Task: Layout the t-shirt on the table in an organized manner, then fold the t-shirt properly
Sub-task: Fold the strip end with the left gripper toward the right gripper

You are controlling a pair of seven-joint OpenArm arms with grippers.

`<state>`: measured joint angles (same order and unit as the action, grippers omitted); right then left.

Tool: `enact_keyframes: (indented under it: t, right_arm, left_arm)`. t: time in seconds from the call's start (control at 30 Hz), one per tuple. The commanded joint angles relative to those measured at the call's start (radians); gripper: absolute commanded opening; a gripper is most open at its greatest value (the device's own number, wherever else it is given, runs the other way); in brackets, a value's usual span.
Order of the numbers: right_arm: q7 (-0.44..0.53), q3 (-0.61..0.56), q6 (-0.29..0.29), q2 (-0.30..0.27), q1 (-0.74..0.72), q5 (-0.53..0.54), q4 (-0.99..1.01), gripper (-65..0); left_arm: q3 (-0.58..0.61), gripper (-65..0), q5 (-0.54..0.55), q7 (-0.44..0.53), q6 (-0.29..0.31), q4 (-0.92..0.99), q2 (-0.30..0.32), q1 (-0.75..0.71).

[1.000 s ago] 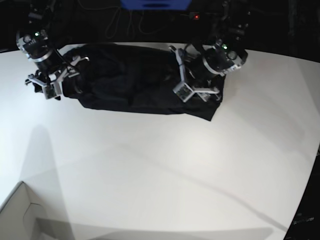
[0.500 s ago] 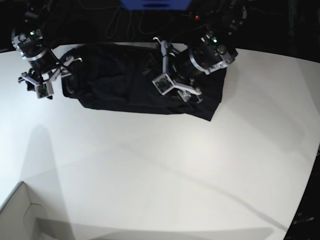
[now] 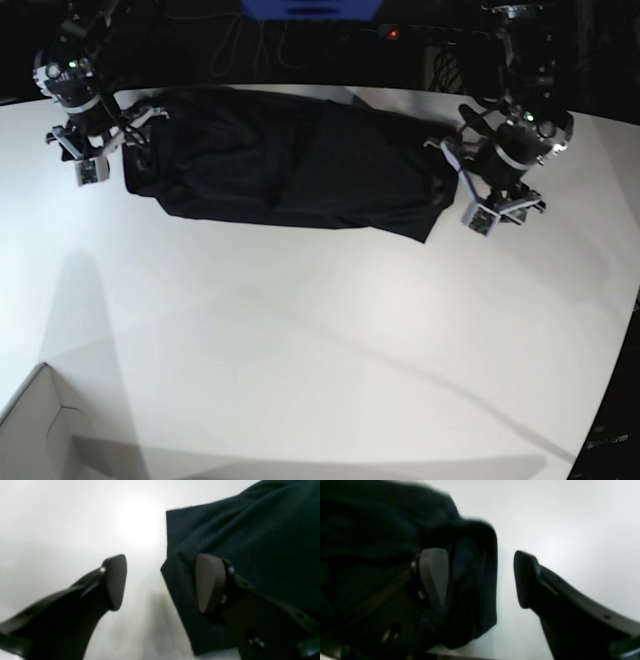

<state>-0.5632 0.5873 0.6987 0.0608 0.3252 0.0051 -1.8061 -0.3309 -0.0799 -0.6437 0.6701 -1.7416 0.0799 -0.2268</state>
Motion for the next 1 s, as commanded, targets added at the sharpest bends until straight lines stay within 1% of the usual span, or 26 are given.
enact_keyframes:
  t: [0.0,0.3,0.37,0.47,0.6,0.7,0.8,0.87,0.97]
  right_arm:
    - [0.012,0.003,-0.001,-0.005,-0.008,0.012,0.001,-23.1]
    - [0.007,-0.005,-0.001,-0.002,-0.004,0.014,0.065,-23.1]
    - [0.007,-0.005,-0.001,0.015,-0.004,0.016,0.067,-23.1]
    - [0.007,-0.008,-0.001,0.024,-0.007,0.016,0.067,-23.5]
    - [0.007,-0.060,-0.001,0.023,-0.008,0.016,0.090,-24.5]
    - [0.007,-0.079,-0.001,0.023,-0.010,0.016,0.093,-30.2]
    - [0.007,-0.103,-0.001,0.023,-0.011,0.016,0.093,-39.1]
    - [0.007,-0.125,-0.001,0.023,-0.013,0.016,0.093,-47.2]
    - [0.007,-0.138,-0.001,0.021,-0.021,0.016,0.085,-62.2]
  left_arm:
    - [-0.010,-23.4,0.010,0.018,-0.002,-0.011,0.002,0.004]
    - [-0.024,-23.4,0.010,0.020,-0.002,-0.014,-0.002,-0.001]
    - [-0.024,-23.4,0.010,0.020,-0.002,-0.022,-0.004,-0.001]
    - [-0.024,-23.4,0.016,0.018,-0.002,-0.033,-0.004,0.002]
    - [-0.026,-23.4,0.127,0.011,-0.002,-0.071,0.005,0.000]
    - [-0.064,-23.4,0.179,0.009,-0.002,-0.114,0.005,-0.004]
    - [-0.103,-23.4,0.208,0.009,-0.002,-0.143,0.004,-0.009]
    - [-0.127,-23.4,0.217,0.009,-0.002,-0.149,0.005,-0.012]
    - [-0.185,-23.4,0.216,0.009,-0.002,-0.143,0.005,-0.024]
